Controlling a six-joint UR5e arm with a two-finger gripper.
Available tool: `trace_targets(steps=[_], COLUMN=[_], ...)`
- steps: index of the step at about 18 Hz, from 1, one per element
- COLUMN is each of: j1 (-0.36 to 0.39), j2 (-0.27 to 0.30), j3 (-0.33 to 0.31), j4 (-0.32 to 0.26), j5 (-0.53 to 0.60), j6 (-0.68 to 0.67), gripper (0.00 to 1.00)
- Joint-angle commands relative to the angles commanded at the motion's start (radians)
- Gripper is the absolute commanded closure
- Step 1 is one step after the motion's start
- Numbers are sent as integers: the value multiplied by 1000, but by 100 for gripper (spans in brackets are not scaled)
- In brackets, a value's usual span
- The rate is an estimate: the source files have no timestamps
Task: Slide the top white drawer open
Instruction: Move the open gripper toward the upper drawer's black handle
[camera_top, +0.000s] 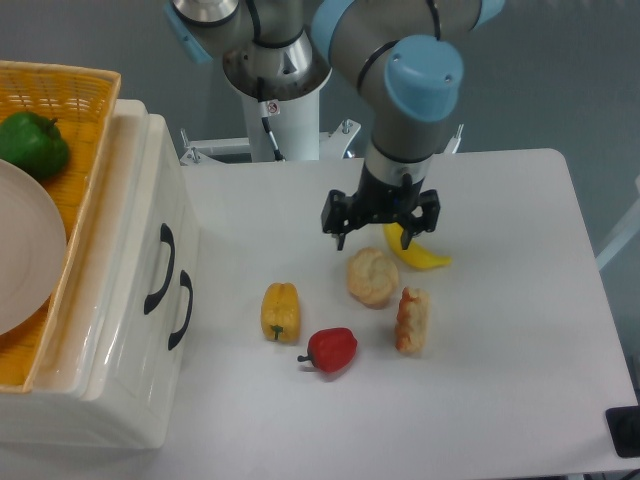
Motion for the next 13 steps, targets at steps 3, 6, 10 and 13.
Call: trace_targets(steps=[3, 6, 10, 13], j1=[-52, -100, -141, -169], j2=[-2, -8, -21, -26], j3=[-3, 3, 15, 20], j4=[-3, -2, 0, 0], j5=[26, 61, 58, 58], j6=[-5, -8, -8, -20], gripper=[0, 0, 0, 0])
